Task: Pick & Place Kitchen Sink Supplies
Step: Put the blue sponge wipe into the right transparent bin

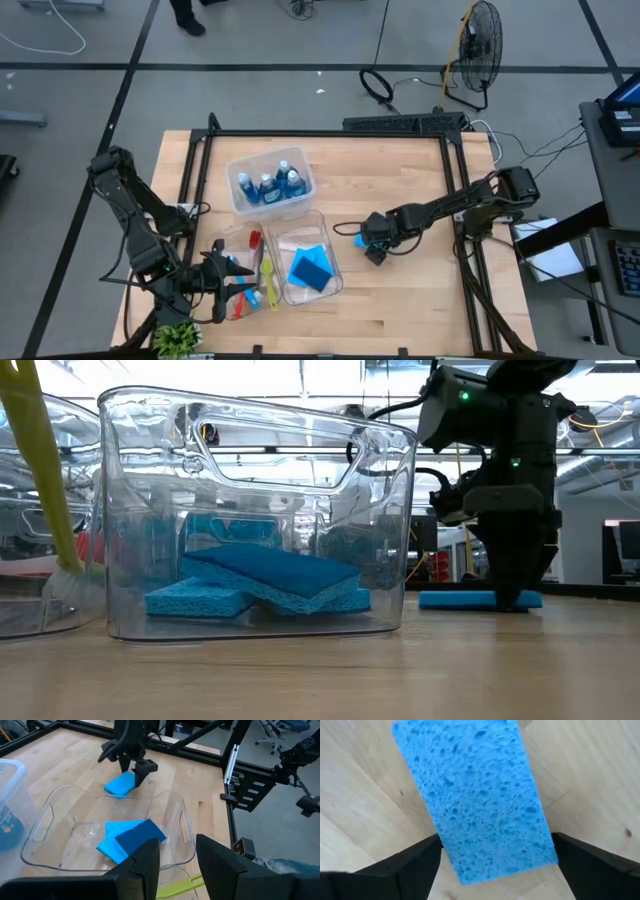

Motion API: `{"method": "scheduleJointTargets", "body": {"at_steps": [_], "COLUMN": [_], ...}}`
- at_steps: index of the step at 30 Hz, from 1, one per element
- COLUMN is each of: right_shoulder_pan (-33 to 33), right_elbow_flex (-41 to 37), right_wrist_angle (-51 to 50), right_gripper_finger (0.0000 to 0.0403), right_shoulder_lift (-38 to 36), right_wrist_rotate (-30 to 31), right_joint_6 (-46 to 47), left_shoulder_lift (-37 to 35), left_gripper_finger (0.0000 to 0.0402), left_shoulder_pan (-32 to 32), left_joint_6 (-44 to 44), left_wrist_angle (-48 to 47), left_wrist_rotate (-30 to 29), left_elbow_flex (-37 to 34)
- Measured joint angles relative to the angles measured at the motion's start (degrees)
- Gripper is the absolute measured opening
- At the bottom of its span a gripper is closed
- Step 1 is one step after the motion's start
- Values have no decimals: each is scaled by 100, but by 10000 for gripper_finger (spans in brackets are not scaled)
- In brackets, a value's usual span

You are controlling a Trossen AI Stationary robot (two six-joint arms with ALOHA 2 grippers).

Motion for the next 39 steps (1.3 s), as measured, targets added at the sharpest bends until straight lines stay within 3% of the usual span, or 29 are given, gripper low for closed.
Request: {"method": "scheduleJointTargets", "body": {"at_steps": [5,10,15,25,31,39], "right_shoulder_pan": [60,159,62,-72,-72,-83], "right_elbow_flex": [-16,-18,-21,-29,-160,-248], "right_wrist_angle": [-285,84,546,1133,1412,2343], "right_gripper_finger": [346,323,320,313,258,144], "right_shoulder_lift": [41,30,28,37,39,53], "right_wrist_rotate": [370,669,662,778,878,1077], "right_joint_6": [-597,-1987,-2811,-3105,-3138,-3188], "left_shoulder_lift": [1,-1,-1,0,-1,-1], "left_gripper_finger": [132,132,131,132,131,131], "left_shoulder_pan": [0,0,1,0,2,0], "left_joint_6": [0,0,0,0,0,0], "left_wrist_angle": [2,0,2,2,4,2], "left_wrist_rotate": [0,1,0,0,1,1], "left_elbow_flex": [0,0,0,0,0,0]}}
